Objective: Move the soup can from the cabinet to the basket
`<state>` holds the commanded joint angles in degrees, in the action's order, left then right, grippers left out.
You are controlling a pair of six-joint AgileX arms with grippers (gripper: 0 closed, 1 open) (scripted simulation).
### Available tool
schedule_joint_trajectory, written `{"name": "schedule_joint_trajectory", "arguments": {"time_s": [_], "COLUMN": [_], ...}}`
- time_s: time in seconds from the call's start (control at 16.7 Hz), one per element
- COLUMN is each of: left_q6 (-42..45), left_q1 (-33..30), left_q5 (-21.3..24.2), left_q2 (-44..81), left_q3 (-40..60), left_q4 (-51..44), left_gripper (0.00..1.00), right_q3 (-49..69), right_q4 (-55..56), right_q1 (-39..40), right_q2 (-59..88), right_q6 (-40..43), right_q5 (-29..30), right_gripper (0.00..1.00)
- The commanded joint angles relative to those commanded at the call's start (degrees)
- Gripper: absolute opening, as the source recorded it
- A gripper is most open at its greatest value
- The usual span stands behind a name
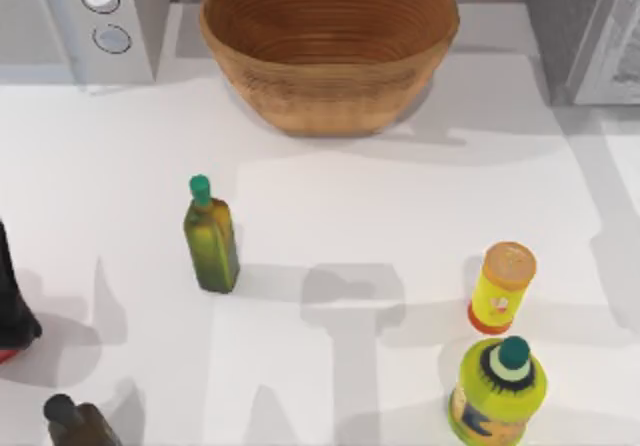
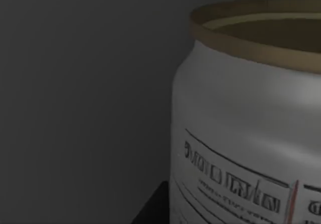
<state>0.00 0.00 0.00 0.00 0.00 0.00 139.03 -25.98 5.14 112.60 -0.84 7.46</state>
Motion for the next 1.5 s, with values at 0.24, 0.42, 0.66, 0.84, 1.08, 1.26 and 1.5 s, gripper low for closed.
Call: {"name": "schedule_joint_trajectory", "arguments": {"time_s": [0.24, 0.42, 0.66, 0.84, 1.08, 1.26, 1.5], "left_q6": [0.0, 0.0, 0.0, 0.0, 0.0, 0.0, 0.0], "left_q1": [0.0, 0.0, 0.0, 0.0, 0.0, 0.0, 0.0], "left_q5": [0.0, 0.0, 0.0, 0.0, 0.0, 0.0, 0.0], "left_q2": [0.0, 0.0, 0.0, 0.0, 0.0, 0.0, 0.0], "left_q3": [0.0, 0.0, 0.0, 0.0, 0.0, 0.0, 0.0], "left_q4": [0.0, 0.0, 0.0, 0.0, 0.0, 0.0, 0.0], "left_gripper": [1.00, 1.00, 1.00, 1.00, 1.00, 1.00, 1.00], "right_q3": [0.0, -1.4, -6.7, -11.3, -15.3, -15.5, -17.4], "right_q4": [0.0, -1.1, -5.7, -9.9, -13.8, -14.0, -12.7], "right_q1": [0.1, 0.5, 2.4, 4.0, 5.3, 5.4, 4.9], "right_q2": [0.0, -2.3, -12.3, -21.7, -29.1, -29.4, -31.0], "right_q6": [-0.1, -0.1, -0.1, -0.1, -0.1, -0.1, 0.1], "right_q5": [0.0, 0.4, 1.9, 3.3, 4.8, 4.8, 4.4], "right_gripper": [0.00, 0.00, 0.00, 0.00, 0.00, 0.00, 0.00]}}
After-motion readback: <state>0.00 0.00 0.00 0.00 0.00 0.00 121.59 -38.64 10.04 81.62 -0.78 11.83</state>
